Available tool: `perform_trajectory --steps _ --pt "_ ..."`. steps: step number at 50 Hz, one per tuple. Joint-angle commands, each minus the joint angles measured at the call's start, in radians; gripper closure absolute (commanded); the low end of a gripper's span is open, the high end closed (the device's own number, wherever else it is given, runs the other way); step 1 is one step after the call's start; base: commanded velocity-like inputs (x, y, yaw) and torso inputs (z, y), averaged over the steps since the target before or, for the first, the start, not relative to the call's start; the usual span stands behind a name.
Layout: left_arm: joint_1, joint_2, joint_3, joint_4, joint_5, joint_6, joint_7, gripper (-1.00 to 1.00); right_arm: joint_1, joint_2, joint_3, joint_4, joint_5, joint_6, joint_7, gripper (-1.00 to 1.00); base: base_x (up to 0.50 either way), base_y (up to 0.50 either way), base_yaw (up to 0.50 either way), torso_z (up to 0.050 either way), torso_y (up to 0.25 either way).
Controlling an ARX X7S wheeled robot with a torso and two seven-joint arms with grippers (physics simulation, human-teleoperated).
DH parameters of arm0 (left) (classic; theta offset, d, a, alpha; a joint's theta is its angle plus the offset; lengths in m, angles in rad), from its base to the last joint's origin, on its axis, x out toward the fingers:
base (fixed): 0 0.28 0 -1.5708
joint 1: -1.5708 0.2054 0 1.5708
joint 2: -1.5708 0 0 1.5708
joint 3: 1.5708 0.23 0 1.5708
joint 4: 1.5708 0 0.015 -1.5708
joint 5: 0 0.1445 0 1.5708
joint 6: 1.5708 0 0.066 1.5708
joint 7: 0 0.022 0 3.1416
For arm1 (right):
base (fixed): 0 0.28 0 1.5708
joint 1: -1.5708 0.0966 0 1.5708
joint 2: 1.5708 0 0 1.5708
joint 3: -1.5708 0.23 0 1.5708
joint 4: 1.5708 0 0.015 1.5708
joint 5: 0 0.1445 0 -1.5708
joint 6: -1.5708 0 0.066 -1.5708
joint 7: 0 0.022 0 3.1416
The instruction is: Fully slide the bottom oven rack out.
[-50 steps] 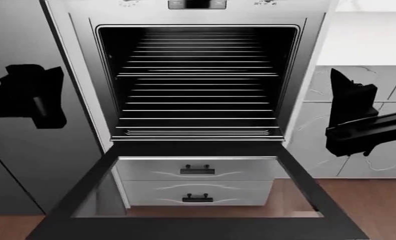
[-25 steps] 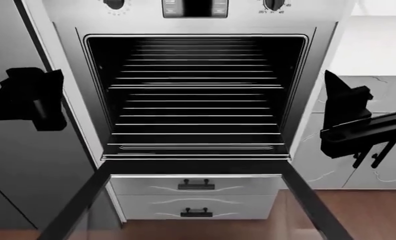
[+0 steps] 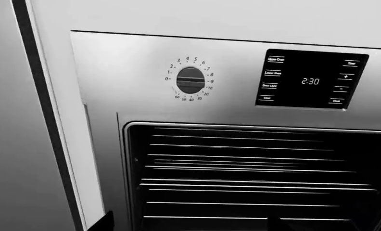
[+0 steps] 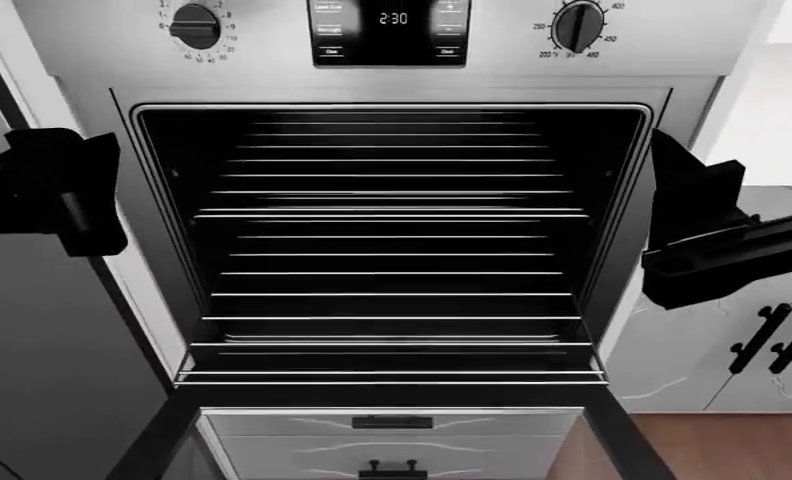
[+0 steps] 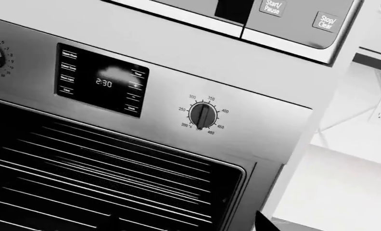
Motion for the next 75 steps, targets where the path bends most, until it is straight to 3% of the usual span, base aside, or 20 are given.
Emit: perform_trajectory --steps 1,15,25,37,75 --pt "-0.003 -0.008 0.005 0.007 0.000 0.006 0.003 -1.00 0.012 0.001 -0.010 -0.001 -0.001 -0.004 0.000 -1.00 0.15 0.00 0.00 0.000 0.000" --pt "0.000 -0.010 0.021 0.007 -0.012 0.021 0.004 -1.00 0.013 0.017 -0.022 -0.007 0.013 -0.020 0.003 -1.00 0.09 0.00 0.00 0.000 0.000" --pt "0.029 -0.048 0.073 0.006 -0.146 0.050 -0.018 -1.00 0.040 0.030 -0.076 0.014 0.183 -0.098 0.048 -1.00 0.00 0.00 0.00 0.000 0.000" --pt "0.050 -0.063 0.078 -0.003 -0.172 0.057 0.008 -1.00 0.046 0.034 -0.115 0.022 0.180 -0.087 0.055 -1.00 0.00 0.00 0.00 0.000 -0.036" --pt "0.016 -0.069 0.112 -0.019 -0.161 0.047 0.014 -1.00 0.034 0.059 -0.138 0.001 0.135 -0.121 0.008 -1.00 0.00 0.00 0.00 0.000 -0.242"
